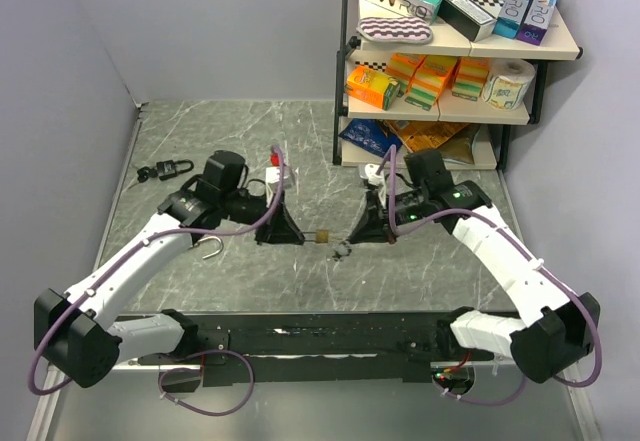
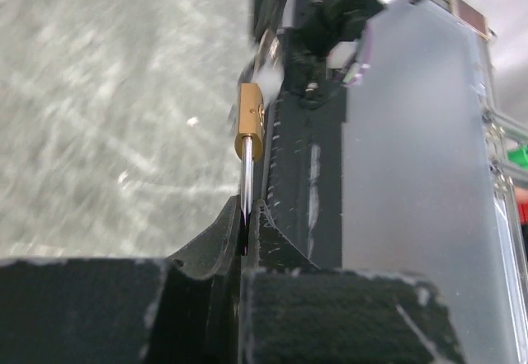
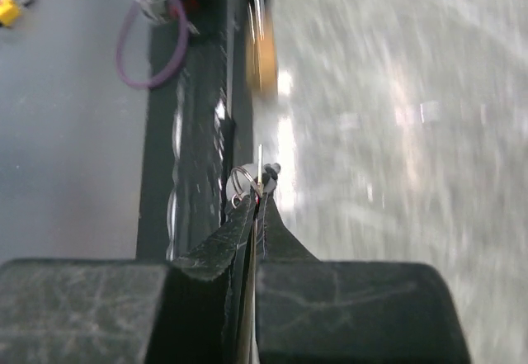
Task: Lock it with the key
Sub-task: Lock the lock, then place the key at the center of the board.
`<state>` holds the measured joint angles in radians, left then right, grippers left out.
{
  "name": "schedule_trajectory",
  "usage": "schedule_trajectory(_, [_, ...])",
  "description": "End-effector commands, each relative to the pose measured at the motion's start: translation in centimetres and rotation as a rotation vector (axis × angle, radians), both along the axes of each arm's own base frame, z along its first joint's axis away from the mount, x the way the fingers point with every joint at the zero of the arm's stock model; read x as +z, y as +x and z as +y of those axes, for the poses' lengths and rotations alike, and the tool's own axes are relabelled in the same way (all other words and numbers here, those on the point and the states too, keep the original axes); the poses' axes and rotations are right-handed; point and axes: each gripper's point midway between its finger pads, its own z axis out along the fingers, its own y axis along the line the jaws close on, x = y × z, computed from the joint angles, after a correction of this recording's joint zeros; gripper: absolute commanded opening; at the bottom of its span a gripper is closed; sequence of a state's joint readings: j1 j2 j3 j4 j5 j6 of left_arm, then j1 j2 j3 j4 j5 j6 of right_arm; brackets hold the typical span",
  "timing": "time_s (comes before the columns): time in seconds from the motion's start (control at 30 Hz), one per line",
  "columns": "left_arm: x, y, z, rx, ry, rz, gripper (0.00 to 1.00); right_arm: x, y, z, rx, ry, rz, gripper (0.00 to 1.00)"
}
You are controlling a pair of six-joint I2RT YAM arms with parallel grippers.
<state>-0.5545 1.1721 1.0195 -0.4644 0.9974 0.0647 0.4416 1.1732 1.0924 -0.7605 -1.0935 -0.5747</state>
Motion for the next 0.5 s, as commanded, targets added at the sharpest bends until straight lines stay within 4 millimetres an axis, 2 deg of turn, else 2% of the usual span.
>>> schedule_trajectory(0.0, [0.6, 0.6, 1.5, 0.003, 0.000, -0.030, 0.01, -3.1, -0.6, -3.8, -0.062, -0.106, 0.080, 0.00])
schedule_trajectory(0.23, [0.1, 0.9, 1.7, 0.019, 0.016, -0.040, 0.01, -4.0, 1.0, -7.1, -0.161, -0.150, 0.126, 0.00])
schedule_trajectory(0.33, [-0.2, 1.0, 1.6, 0.052, 0.012, -0.003, 0.01, -5.0, 2.8, -9.5, -0.304, -0.169, 0.169, 0.00])
schedule_trajectory(0.4, [-0.3, 1.8, 1.5, 0.082, 0.010, -0.018, 0.01, -6.0, 5.5, -12.2, -0.460, -0.194, 0.149, 0.00])
schedule_trajectory(0.47, [-0.7, 2.7, 1.5, 0.122, 0.026, -0.036, 0.01, -6.8, 6.8, -14.1, -0.583, -0.230, 0.165, 0.00])
